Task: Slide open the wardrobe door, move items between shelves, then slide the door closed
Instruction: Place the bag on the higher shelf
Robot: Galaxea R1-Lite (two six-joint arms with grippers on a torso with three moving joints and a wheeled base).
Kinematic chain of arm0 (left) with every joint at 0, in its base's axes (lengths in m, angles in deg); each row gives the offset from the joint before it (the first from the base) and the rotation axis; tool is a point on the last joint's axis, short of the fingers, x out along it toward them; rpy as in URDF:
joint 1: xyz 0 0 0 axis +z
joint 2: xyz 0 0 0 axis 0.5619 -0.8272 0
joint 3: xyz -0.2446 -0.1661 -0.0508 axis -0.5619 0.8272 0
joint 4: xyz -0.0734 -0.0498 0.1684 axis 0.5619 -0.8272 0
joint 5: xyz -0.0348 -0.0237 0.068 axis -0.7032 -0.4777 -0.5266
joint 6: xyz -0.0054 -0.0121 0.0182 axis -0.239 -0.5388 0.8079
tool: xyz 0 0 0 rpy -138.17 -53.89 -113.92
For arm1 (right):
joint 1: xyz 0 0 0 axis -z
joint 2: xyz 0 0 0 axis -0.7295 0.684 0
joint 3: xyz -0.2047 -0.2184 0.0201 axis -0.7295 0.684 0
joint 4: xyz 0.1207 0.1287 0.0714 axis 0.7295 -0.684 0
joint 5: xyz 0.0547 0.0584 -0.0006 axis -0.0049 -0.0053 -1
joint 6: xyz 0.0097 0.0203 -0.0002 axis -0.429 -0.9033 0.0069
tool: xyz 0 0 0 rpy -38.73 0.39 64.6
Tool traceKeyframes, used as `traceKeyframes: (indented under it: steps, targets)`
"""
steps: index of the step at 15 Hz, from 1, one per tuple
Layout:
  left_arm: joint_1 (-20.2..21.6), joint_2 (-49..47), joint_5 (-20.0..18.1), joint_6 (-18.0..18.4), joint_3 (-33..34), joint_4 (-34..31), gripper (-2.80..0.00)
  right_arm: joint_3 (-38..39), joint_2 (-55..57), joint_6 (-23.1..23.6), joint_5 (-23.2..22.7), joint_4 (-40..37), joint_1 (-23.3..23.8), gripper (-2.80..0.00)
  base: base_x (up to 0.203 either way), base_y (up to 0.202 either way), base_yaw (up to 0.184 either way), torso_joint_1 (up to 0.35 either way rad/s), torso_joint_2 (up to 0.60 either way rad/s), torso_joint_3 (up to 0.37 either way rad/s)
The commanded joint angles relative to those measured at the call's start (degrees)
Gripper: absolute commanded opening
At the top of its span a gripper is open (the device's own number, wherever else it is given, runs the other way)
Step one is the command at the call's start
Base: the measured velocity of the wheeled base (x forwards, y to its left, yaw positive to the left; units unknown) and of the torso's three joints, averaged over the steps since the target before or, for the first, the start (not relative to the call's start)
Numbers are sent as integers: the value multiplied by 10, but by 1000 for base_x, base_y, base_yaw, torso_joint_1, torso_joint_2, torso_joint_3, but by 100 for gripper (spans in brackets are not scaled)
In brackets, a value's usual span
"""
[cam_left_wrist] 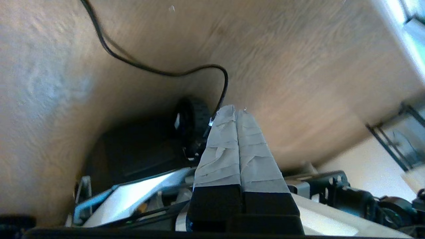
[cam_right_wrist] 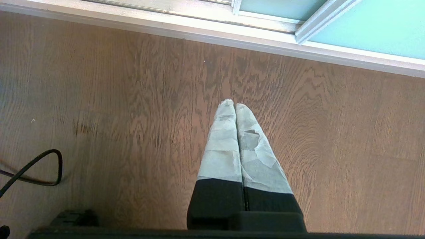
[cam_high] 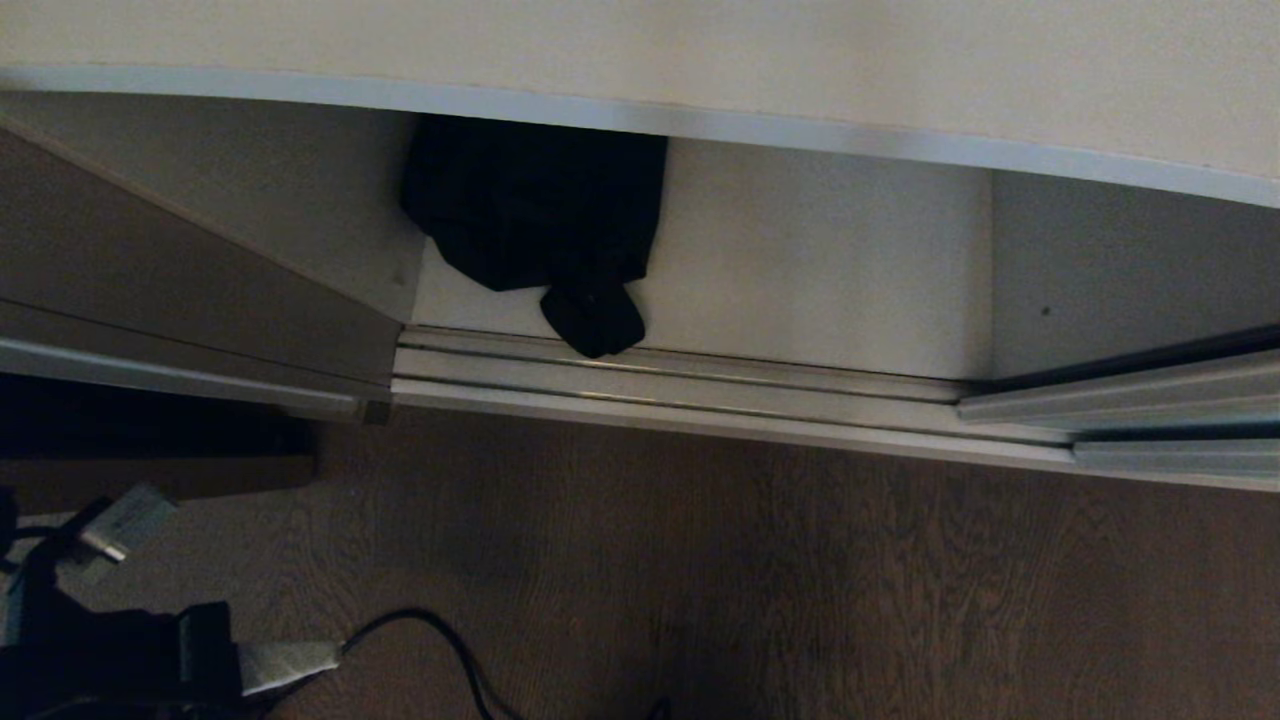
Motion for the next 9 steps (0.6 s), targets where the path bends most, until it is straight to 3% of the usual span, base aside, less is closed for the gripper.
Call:
traceKeyframes:
  steps: [1, 4, 9]
  targets:
    - [-12, -98, -5, -3, -14, 25, -280, 0, -3, 0, 0, 0, 0, -280, 0, 0, 0, 0, 0, 0]
    - [-45, -203, -7, -11, -58, 58, -280, 0, -3, 0, 0, 0, 0, -280, 0, 0, 0, 0, 0, 0]
    - [-94, -344, -4, -114, -218, 109, -280, 0, -3, 0, 0, 0, 0, -280, 0, 0, 0, 0, 0, 0]
